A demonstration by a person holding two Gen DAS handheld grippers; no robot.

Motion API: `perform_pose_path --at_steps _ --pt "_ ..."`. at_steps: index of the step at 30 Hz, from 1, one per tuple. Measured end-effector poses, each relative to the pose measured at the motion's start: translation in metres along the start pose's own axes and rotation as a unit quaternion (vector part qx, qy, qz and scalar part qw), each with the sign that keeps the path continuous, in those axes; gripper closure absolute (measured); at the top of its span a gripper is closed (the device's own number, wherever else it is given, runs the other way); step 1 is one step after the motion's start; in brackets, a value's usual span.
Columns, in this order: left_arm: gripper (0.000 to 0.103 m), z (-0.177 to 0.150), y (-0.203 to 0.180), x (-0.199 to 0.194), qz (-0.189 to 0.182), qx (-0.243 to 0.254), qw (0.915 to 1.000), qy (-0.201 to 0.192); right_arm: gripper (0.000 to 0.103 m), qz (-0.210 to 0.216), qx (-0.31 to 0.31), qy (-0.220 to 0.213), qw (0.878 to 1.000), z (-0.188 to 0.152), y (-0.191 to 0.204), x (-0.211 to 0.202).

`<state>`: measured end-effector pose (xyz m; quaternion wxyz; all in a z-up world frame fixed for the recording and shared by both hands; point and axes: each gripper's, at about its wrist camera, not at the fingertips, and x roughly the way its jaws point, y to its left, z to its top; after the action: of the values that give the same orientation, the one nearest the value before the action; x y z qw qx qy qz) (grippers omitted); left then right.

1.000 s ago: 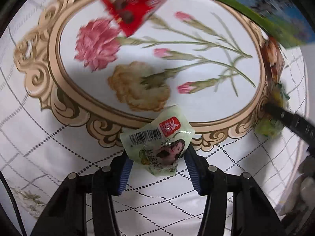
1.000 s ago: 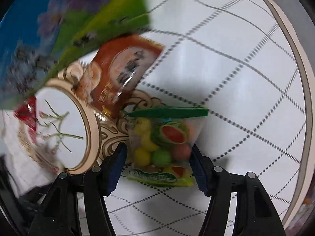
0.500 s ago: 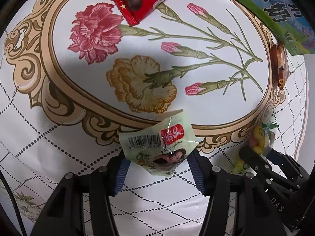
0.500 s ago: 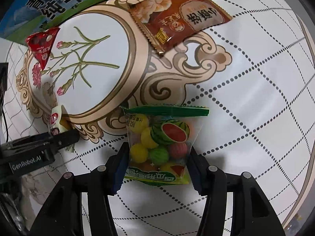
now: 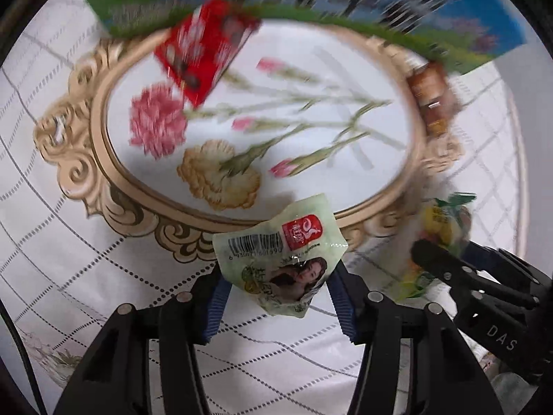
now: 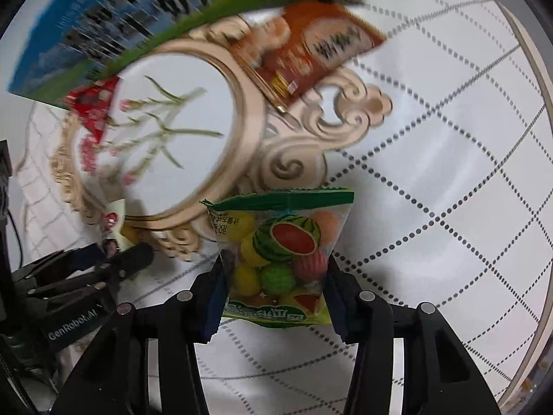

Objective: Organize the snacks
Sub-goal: 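Carry both packets into the cardboard box and open both grippers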

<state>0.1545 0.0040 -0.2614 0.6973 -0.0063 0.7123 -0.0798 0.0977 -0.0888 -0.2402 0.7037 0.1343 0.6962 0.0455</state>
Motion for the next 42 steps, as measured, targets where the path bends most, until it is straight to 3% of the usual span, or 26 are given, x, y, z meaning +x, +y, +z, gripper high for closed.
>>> perform_pose_path --at_steps 6,10,14,19,25,31,38,40,41,42 --pt "0.052 0.019 -0.022 -0.075 -0.044 0.02 0.9969 -0.062 0.051 0.043 -0.018 -0.058 0.997 0.022 0.016 -0.069" --pt "0.052 0.05 -0.028 -0.121 -0.074 0.03 0.9928 -0.089 0.051 0.063 -0.026 -0.107 0.992 0.052 0.026 -0.119" --pt "0.052 0.091 -0.012 -0.152 -0.07 0.038 0.9899 -0.117 0.051 0.075 -0.03 -0.15 0.985 0.082 0.036 -0.158" --pt "0.052 0.147 0.001 -0.173 -0.058 0.039 0.9897 -0.125 0.051 0.069 -0.04 -0.174 0.982 0.129 0.047 -0.178" --pt "0.052 0.225 0.014 -0.153 -0.033 0.037 0.9942 -0.096 0.051 0.041 -0.051 -0.151 0.986 0.201 0.061 -0.161" --pt "0.052 0.292 0.038 -0.112 -0.021 0.009 0.9993 -0.029 0.051 0.01 -0.055 -0.096 0.994 0.265 0.07 -0.115" --pt "0.05 0.332 0.057 -0.076 -0.015 -0.01 0.9996 0.022 0.05 -0.004 -0.058 -0.051 0.997 0.315 0.077 -0.071" --pt "0.048 0.337 0.063 -0.066 0.005 -0.021 0.9993 0.032 0.041 0.006 -0.055 -0.023 0.998 0.325 0.076 -0.056" --pt "0.037 0.338 0.065 -0.062 0.009 -0.023 0.9991 0.034 0.031 0.001 -0.057 -0.016 0.998 0.329 0.076 -0.05" --pt "0.033 0.339 0.066 -0.06 0.009 -0.023 0.9991 0.034 0.028 -0.005 -0.06 -0.015 0.998 0.332 0.076 -0.048"
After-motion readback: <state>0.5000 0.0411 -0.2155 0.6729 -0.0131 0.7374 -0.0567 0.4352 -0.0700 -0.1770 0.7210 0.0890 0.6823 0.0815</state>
